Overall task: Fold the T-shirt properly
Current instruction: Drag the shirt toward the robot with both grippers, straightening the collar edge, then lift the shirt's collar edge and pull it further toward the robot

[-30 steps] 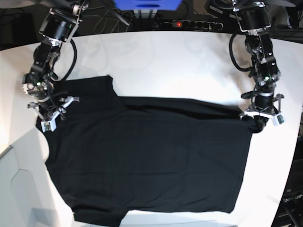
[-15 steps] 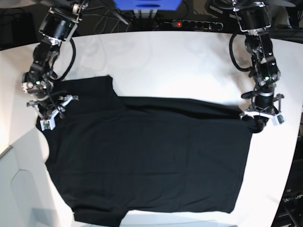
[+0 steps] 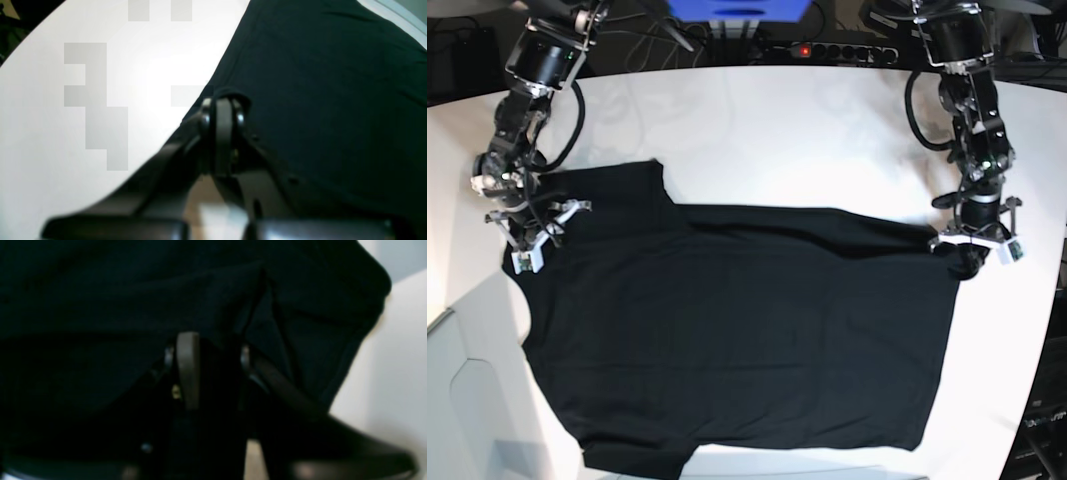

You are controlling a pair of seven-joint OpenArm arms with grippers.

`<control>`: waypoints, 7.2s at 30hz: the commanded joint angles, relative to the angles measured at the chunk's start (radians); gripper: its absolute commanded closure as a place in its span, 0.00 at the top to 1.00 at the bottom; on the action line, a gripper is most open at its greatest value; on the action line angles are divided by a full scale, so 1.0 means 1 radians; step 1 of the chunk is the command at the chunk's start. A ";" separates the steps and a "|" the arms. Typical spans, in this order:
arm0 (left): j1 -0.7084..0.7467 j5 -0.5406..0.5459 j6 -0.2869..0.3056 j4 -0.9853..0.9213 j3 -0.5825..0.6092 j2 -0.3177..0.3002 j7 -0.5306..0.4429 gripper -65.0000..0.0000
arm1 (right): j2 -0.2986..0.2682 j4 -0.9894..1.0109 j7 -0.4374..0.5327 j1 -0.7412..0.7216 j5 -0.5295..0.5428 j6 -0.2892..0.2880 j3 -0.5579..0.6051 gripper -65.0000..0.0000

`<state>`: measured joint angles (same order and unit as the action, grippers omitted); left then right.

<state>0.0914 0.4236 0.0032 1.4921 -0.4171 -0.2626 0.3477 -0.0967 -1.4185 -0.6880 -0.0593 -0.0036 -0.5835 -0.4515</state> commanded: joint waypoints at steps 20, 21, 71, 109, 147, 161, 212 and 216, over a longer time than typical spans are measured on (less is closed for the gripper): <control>-0.011 0.002 0.001 0.023 -0.009 -0.014 -0.025 0.00 | -0.010 -0.160 0.003 -0.014 -0.002 -0.020 -0.005 0.00; -0.011 0.002 0.001 0.023 -0.009 -0.014 -0.025 0.00 | -0.010 -0.164 0.003 -0.015 -0.002 -0.020 -0.005 0.00; -0.186 0.002 -0.006 -0.124 -0.007 -0.016 -0.017 0.08 | -0.050 0.207 0.152 -0.331 -0.003 -0.022 0.043 0.07; -0.127 0.011 0.002 -0.313 -0.032 -0.014 -0.097 0.55 | -0.057 -0.156 0.162 -0.012 0.001 -0.022 0.066 0.39; -0.189 0.011 0.002 -0.436 -0.038 -0.025 -0.092 0.00 | -0.197 0.353 0.233 -0.132 -0.002 -0.023 -0.056 0.19; -0.147 0.011 0.002 -0.262 -0.084 -0.025 -0.089 0.00 | -0.222 0.155 0.232 -0.132 0.001 -0.023 -0.056 0.00; 0.024 0.011 0.001 0.071 -0.087 -0.016 0.034 0.00 | -0.226 -0.117 0.100 -0.067 0.003 -0.023 -0.063 0.00; 0.084 0.011 0.001 0.106 -0.087 -0.011 0.034 0.00 | -0.232 -0.169 0.100 0.037 0.003 -0.023 -0.071 0.00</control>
<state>0.1879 0.4374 0.0051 1.5776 -0.4961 -0.2588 0.4137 -0.3058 -1.5665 -0.6147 -0.0051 -0.0105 -0.6102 -0.5133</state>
